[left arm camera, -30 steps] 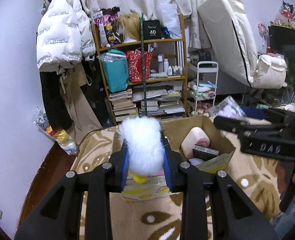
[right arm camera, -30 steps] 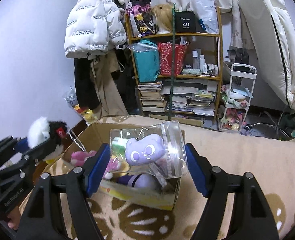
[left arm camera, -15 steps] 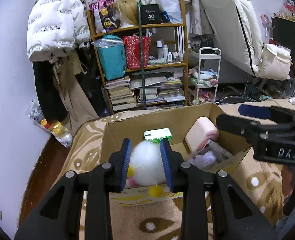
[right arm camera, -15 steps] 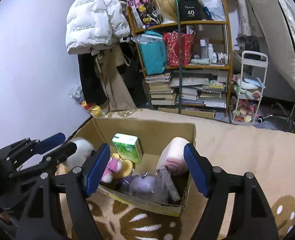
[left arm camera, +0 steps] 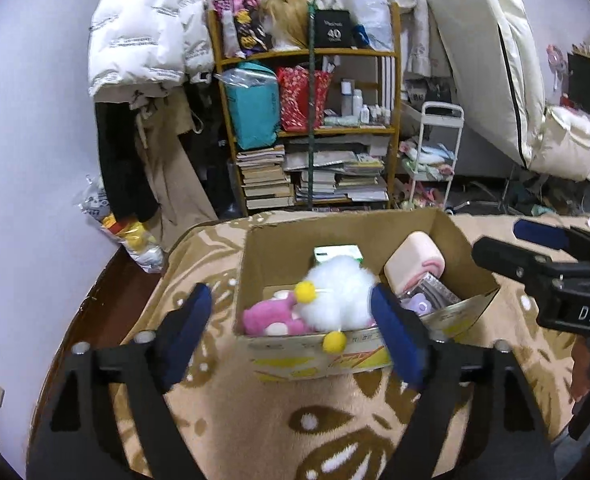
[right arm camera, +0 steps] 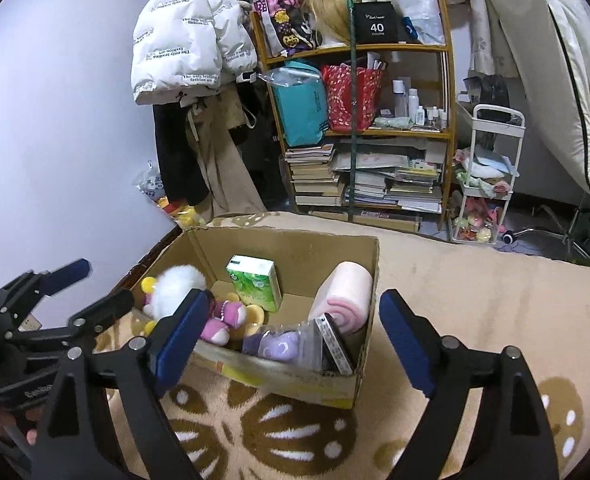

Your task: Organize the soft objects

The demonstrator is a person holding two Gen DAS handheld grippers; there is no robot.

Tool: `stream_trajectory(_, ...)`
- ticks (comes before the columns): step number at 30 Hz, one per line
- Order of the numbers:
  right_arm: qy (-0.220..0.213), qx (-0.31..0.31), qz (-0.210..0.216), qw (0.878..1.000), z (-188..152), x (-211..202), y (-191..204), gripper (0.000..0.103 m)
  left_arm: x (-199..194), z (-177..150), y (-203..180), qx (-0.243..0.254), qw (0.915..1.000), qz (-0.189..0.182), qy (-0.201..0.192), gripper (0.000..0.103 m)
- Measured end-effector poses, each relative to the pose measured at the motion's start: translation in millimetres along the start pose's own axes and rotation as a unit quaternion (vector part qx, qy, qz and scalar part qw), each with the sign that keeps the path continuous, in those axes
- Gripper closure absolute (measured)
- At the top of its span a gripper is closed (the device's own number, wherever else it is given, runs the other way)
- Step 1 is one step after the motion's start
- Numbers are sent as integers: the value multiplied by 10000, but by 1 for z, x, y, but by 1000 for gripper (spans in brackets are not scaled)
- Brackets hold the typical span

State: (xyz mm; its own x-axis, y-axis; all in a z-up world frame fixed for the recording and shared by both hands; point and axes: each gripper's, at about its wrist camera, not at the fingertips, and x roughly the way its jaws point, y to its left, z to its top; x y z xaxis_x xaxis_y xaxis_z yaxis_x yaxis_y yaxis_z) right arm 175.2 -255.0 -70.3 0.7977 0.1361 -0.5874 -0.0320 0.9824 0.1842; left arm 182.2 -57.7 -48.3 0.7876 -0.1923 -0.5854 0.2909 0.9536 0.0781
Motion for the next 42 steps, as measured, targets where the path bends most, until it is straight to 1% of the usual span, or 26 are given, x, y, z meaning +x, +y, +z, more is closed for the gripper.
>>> stream_trajectory(1,-6,11,-7,10000,0,-4,-1,4,-8,0,2,-26,10000,29,-43,17)
stream_trajectory(2,-35,22,-24,10000,-1,-12,0,2,-15,0,3,-24,9999,70,-74,17)
stream_trajectory(3,-74,26,-46,10000,-1,-18,0,0,-23,0,5,-14,9999,119,-99,14)
stream_trajectory(4,-101,23,-67,9999,-2,-25,0,0,-30,0,5,-4,9998,160,-124,11)
stream_trajectory(7,-109,41,-104,9999,-2,-42,1,0,-55,-2,8,26,9993,254,-286,6)
stream_trajectory(13,-240,-21,-163,9996,-7,-80,7,0,-102,-9,8,156,9972,431,-595,3)
stream_trajectory(17,-358,-136,-193,9991,-12,-105,15,0,-129,-16,3,278,9943,638,-809,2)
stream_trajectory(19,-446,-186,-246,9985,-15,-118,20,0,-138,-19,2,283,9942,646,-813,1)
stream_trajectory(21,-563,-210,-283,9978,-18,-131,24,0,-145,-23,4,198,9949,605,-776,1)
stream_trajectory(24,-751,-251,-352,9962,-25,-147,29,0,-156,-32,6,70,9937,701,-874,1)
stream_trajectory(29,-1062,-347,-473,9926,-38,-166,37,0,-171,-46,9,11,9927,731,-960,1)
stream_trajectory(35,-1265,-342,-522,9900,-51,-170,40,0,-177,-61,11,-128,9909,822,-1059,1)
stream_trajectory(40,-1372,-440,-558,9880,-60,-164,37,0,-174,-69,14,-241,9885,937,-1165,1)
stream_trajectory(42,-1390,-437,-558,9878,-63,-161,35,0,-172,-70,17,-321,9880,917,-1205,1)
